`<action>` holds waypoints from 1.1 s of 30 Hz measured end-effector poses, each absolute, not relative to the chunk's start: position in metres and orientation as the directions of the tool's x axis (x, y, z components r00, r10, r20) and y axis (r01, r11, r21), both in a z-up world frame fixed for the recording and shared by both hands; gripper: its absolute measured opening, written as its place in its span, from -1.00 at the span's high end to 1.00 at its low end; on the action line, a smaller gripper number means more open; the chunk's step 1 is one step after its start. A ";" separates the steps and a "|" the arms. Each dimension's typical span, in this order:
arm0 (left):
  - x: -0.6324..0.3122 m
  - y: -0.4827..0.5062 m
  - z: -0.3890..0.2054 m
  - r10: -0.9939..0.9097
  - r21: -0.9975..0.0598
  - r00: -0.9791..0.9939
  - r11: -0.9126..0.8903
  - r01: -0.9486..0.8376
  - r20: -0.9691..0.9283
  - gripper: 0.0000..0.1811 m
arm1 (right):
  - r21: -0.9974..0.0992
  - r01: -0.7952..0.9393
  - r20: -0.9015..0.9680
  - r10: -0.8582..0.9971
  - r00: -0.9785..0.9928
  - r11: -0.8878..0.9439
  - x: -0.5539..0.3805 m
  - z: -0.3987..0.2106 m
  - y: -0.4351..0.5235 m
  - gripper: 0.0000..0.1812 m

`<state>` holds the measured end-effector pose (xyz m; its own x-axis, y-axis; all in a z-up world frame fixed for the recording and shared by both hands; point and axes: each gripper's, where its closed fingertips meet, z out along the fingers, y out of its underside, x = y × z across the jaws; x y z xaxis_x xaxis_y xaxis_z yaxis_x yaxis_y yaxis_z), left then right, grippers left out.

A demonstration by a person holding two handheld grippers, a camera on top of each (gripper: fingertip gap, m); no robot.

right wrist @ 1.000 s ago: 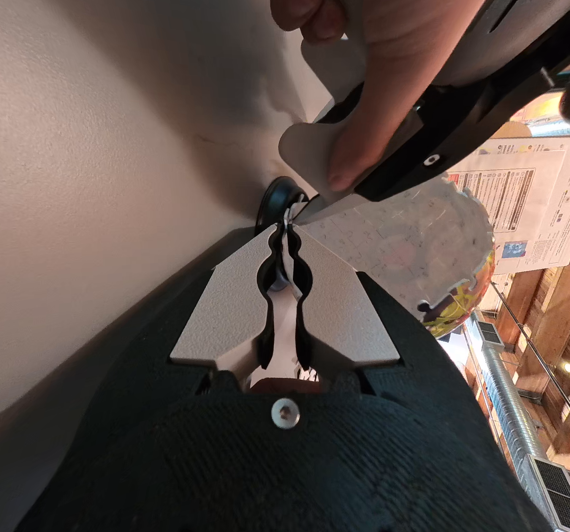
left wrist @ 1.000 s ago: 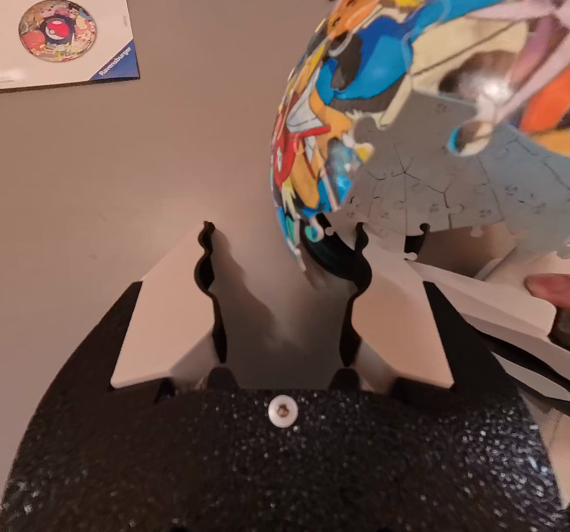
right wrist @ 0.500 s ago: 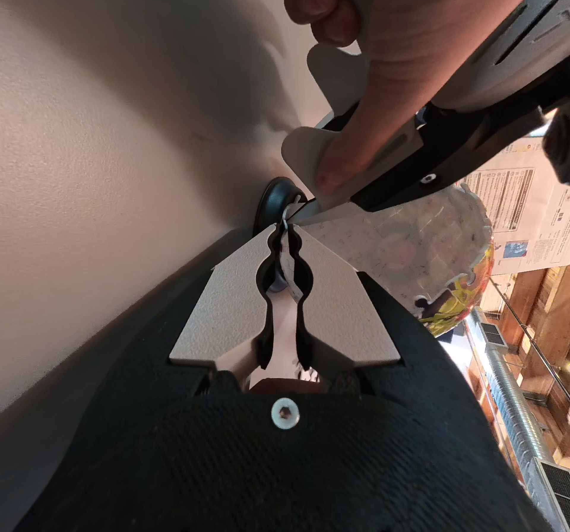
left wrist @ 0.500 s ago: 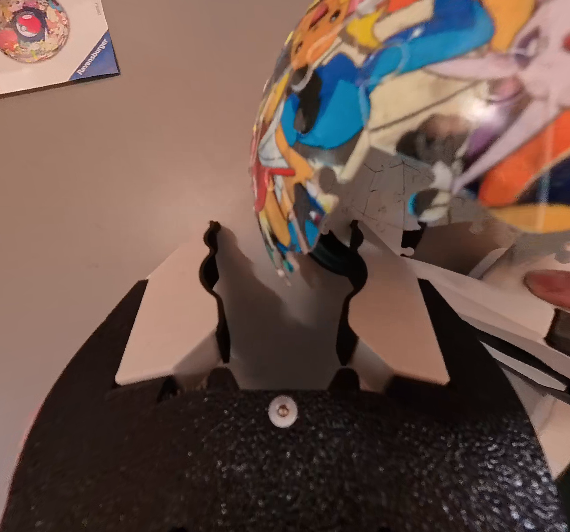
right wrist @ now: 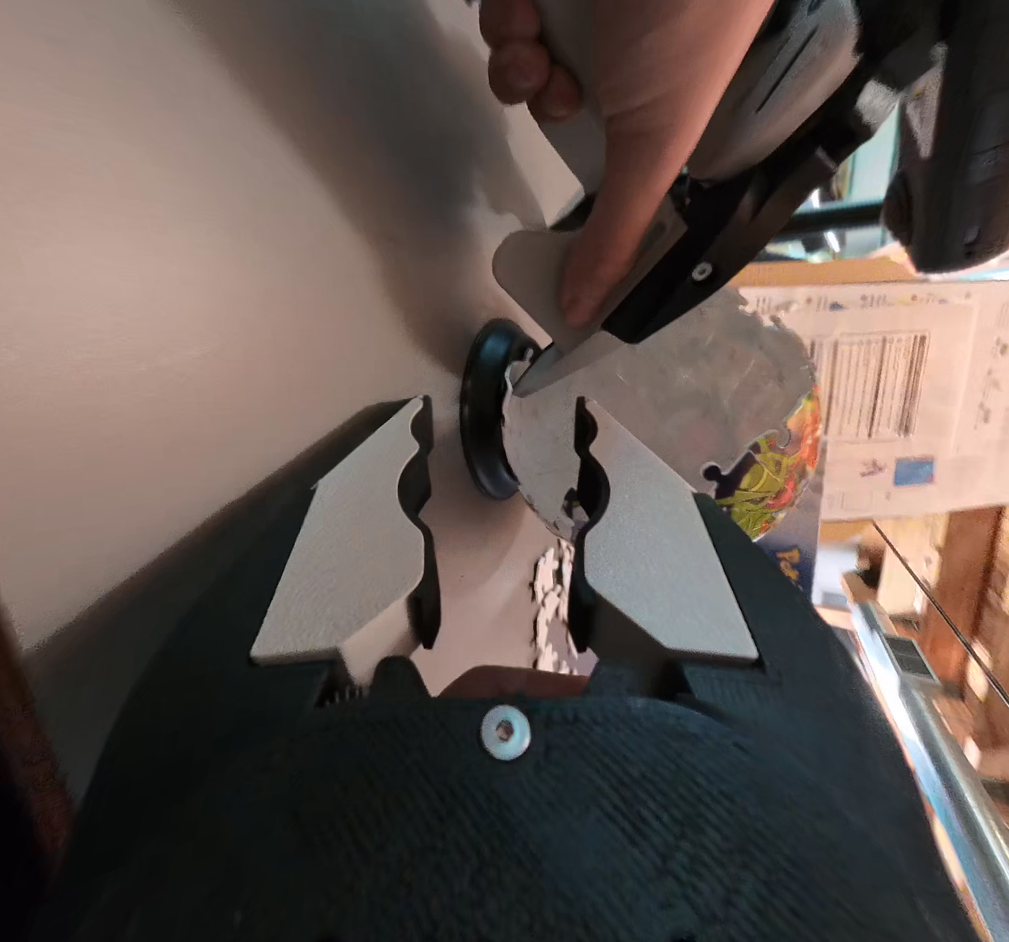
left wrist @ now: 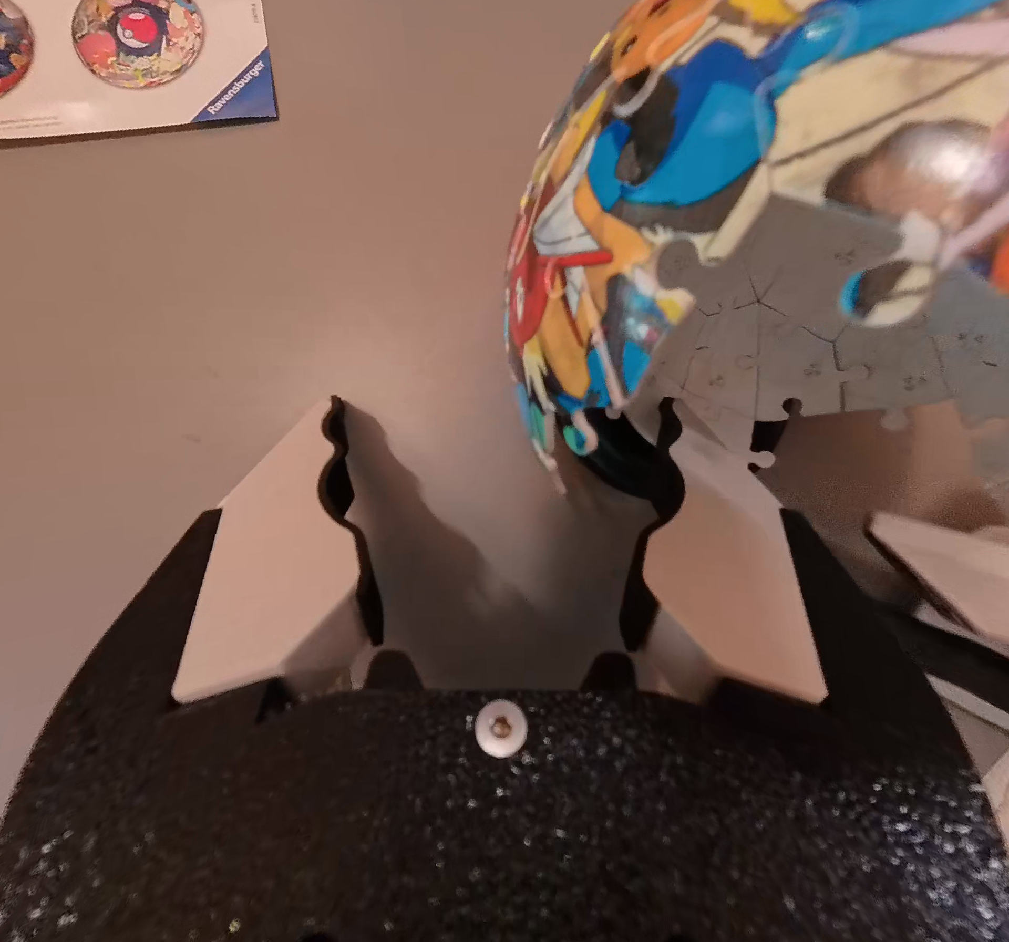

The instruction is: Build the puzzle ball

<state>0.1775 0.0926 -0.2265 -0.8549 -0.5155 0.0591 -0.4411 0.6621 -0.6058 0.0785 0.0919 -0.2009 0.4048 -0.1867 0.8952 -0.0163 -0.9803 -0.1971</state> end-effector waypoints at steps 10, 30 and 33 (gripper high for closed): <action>0.190 0.095 -0.223 -0.577 -0.647 -0.816 0.609 -0.459 0.034 -0.20 | -0.589 0.052 0.662 -0.445 0.603 -0.806 0.036 -0.169 0.094 0.10; 0.194 0.108 -0.221 -0.665 -0.641 -0.745 0.550 -0.535 0.051 -0.27 | -0.801 -0.055 0.393 -0.592 0.704 -0.596 0.121 -0.156 0.013 -0.43; 0.191 0.113 -0.214 -0.676 -0.677 -0.730 0.492 -0.547 0.098 -0.25 | -0.785 -0.017 0.405 -0.534 0.742 -0.619 0.123 -0.162 0.016 -0.40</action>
